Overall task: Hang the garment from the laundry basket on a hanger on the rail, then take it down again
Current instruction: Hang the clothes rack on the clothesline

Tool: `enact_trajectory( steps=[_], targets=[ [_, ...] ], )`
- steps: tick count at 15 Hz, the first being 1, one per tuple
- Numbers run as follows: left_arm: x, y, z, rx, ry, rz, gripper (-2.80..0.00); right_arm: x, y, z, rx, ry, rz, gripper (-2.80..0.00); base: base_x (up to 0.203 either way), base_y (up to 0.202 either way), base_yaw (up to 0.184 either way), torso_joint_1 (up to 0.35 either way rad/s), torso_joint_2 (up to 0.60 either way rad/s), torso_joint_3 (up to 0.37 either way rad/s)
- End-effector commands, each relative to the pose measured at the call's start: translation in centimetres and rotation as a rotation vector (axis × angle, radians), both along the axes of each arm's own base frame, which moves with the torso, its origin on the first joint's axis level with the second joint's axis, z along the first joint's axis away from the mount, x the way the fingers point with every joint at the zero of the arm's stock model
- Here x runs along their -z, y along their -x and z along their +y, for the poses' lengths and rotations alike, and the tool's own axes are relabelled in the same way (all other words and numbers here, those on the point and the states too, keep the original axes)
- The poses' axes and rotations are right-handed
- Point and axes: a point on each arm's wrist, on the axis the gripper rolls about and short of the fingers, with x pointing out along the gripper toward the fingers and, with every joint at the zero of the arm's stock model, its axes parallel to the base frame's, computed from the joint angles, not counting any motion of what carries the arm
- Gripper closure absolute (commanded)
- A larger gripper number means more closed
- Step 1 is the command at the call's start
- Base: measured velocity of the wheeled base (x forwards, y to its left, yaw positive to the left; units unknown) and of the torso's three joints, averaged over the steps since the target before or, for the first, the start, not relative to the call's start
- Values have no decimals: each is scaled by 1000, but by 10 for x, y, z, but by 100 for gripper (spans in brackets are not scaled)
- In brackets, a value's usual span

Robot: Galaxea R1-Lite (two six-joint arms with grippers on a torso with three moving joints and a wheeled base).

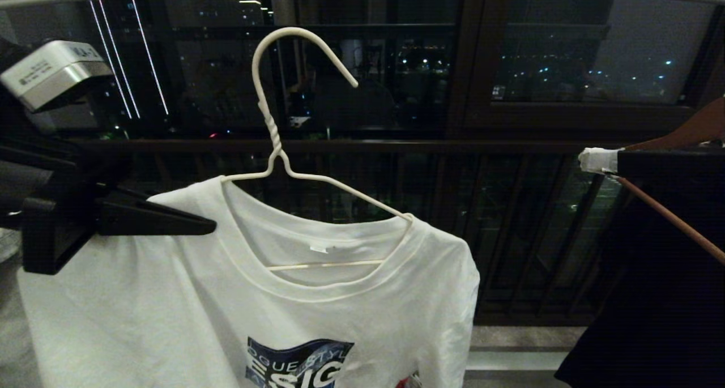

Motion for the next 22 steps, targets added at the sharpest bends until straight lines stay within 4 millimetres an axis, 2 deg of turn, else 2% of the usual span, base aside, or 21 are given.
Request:
enact_trajectory(
  steps=[1, 3, 5, 12, 19, 22],
  targets=[
    [-4, 35, 2, 5, 7, -47, 0, 0, 1, 0, -2, -1, 0, 0, 0, 0, 0, 150, -331, -173],
    [-1, 48, 3, 3, 6, -49, 0, 0, 1, -1, -1, -2, -1, 0, 0, 0, 0, 153, -317, -167],
    [-1, 53, 3, 1, 7, -51, 0, -1, 1, -1, -2, -3, -3, 0, 0, 0, 0, 165, -324, -169],
    [1, 56, 4, -2, 6, -41, 0, -2, 5, -3, -10, -11, -12, 0, 0, 0, 0, 136, -292, -150],
    [-1, 48, 4, -66, 45, 95, 0, -5, 15, -10, -33, -5, -50, 0, 0, 0, 0, 0, 0, 0],
    [-1, 61, 9, -98, 51, 77, 0, -3, 12, -8, -31, 1, -42, 0, 0, 0, 0, 0, 0, 0]
  ],
)
